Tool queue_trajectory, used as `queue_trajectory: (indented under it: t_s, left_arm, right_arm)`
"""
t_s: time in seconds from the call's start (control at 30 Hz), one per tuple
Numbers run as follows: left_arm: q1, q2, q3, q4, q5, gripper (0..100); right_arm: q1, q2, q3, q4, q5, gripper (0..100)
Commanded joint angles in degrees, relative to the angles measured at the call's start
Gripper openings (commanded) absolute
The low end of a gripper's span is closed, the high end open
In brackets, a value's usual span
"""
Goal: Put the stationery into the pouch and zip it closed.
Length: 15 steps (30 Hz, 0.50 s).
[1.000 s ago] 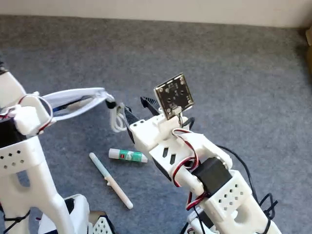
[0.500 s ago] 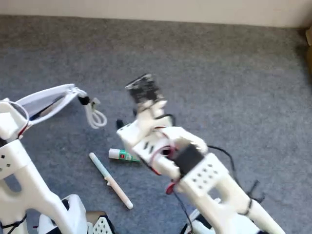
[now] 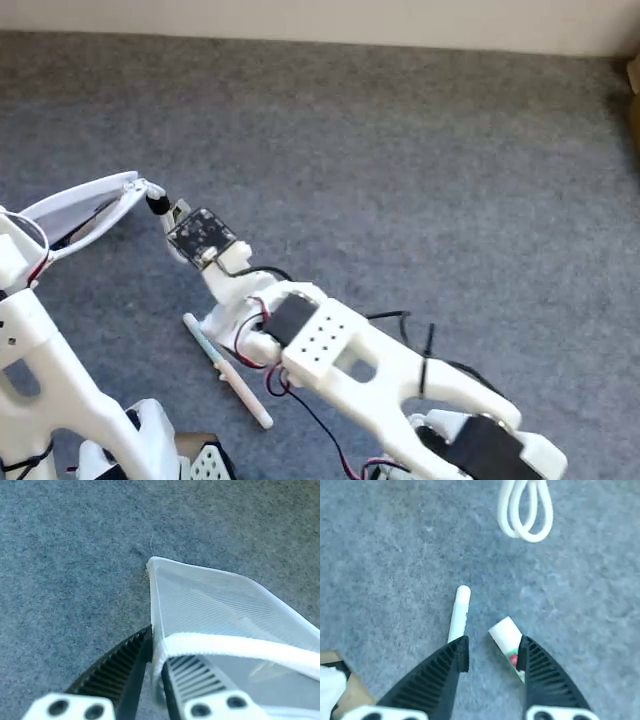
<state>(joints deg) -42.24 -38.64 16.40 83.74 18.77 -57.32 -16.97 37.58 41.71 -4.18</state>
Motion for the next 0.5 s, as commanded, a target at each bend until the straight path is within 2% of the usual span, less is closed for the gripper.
queue_trajectory:
  t_s: [0.0, 0.17, 0.47]
  left_arm:
    - [-1.54, -1.45, -3.74, -1.58, 0.70, 1]
    - [-3.56, -1.45, -3.74, -1.67, 0.70, 1]
    - [-5.32, -1.45, -3.65, -1.58, 0.70, 1]
  right_arm:
    - [-1.80, 2.24, -3.74, -5.05, 0.44, 15.6]
    - [-4.35, 6.99, -3.74, -9.80, -5.19, 15.6]
    - [-5.41, 14.64, -3.82, -17.98, -5.10, 15.6]
